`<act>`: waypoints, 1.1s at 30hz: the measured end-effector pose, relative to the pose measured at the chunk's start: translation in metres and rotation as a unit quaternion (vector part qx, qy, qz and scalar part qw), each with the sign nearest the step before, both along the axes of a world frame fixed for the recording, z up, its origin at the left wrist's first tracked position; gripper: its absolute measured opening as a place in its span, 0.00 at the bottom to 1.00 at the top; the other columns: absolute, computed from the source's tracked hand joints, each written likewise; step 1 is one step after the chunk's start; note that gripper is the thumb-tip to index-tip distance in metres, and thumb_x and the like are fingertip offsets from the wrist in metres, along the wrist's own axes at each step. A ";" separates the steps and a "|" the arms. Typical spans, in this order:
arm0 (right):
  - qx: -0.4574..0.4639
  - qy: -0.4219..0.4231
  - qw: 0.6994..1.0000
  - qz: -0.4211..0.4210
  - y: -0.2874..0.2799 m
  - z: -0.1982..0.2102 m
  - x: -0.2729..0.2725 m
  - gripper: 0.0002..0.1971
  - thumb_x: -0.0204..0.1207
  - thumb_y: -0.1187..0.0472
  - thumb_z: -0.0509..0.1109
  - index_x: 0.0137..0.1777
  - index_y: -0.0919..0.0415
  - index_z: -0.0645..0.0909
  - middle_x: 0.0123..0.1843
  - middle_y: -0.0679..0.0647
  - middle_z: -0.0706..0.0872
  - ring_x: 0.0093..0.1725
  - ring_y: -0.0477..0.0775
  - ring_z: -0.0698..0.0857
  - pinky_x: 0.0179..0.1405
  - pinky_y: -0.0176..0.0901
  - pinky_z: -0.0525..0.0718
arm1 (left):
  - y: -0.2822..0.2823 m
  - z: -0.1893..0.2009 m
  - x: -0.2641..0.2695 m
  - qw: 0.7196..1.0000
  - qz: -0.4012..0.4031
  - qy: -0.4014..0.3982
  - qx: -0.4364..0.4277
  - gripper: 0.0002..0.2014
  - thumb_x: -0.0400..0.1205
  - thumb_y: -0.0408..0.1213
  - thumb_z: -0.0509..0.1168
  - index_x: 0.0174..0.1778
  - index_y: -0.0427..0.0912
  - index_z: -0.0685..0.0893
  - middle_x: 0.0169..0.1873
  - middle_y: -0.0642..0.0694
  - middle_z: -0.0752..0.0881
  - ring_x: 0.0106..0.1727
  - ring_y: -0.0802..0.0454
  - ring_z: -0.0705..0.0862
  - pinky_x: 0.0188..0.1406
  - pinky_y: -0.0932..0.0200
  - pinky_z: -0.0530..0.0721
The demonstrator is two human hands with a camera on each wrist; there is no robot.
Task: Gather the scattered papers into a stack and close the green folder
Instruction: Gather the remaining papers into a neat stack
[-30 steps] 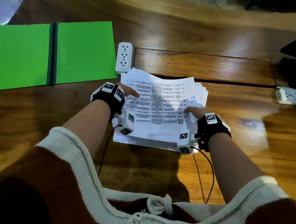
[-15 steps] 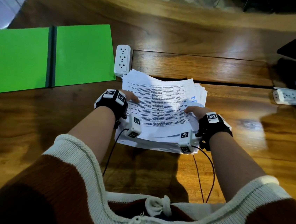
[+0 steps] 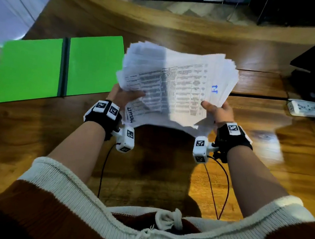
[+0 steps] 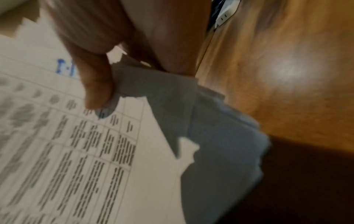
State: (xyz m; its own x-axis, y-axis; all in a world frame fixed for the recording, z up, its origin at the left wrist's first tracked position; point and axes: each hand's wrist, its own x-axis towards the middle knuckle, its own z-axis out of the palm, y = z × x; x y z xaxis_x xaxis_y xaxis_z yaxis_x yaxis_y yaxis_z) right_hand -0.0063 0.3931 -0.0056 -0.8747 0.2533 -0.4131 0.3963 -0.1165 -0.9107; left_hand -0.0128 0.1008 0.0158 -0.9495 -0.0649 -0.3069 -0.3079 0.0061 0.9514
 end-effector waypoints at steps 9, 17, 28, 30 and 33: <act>-0.068 0.086 0.991 0.081 0.005 0.026 0.008 0.23 0.62 0.76 0.77 0.59 0.65 0.84 0.53 0.56 0.91 0.51 0.55 0.91 0.46 0.45 0.87 | -0.022 0.016 0.009 0.994 -0.030 0.105 0.014 0.17 0.68 0.23 0.75 0.49 0.45 0.89 0.42 0.53 0.92 0.45 0.53 0.90 0.48 0.56 0.88; -0.081 0.118 0.985 0.096 -0.006 0.020 0.022 0.27 0.60 0.80 0.77 0.62 0.68 0.81 0.62 0.64 0.86 0.61 0.63 0.86 0.61 0.60 0.84 | -0.019 -0.002 0.037 0.995 0.020 0.089 0.031 0.22 0.61 0.32 0.83 0.50 0.41 0.86 0.43 0.49 0.92 0.43 0.52 0.90 0.41 0.58 0.90; -0.093 0.123 0.985 0.073 -0.017 0.007 0.030 0.22 0.62 0.82 0.74 0.52 0.58 0.86 0.52 0.53 0.92 0.56 0.55 0.89 0.56 0.51 0.86 | -0.027 -0.005 0.050 0.996 0.009 0.074 0.046 0.15 0.67 0.20 0.75 0.40 0.46 0.92 0.41 0.48 0.92 0.45 0.50 0.91 0.45 0.55 0.89; -0.105 0.130 0.983 0.076 -0.016 0.005 0.028 0.22 0.64 0.82 0.72 0.56 0.63 0.85 0.53 0.54 0.91 0.57 0.56 0.89 0.55 0.48 0.85 | -0.026 0.001 0.048 0.995 0.012 0.088 0.032 0.18 0.63 0.25 0.79 0.46 0.43 0.89 0.44 0.45 0.91 0.48 0.47 0.90 0.48 0.53 0.89; -0.116 0.131 0.981 0.079 -0.011 0.006 0.020 0.25 0.62 0.81 0.75 0.61 0.70 0.82 0.59 0.61 0.88 0.61 0.63 0.86 0.59 0.55 0.84 | -0.027 0.016 0.040 0.994 0.047 0.098 0.005 0.17 0.64 0.23 0.78 0.43 0.45 0.87 0.36 0.56 0.92 0.40 0.58 0.90 0.41 0.61 0.89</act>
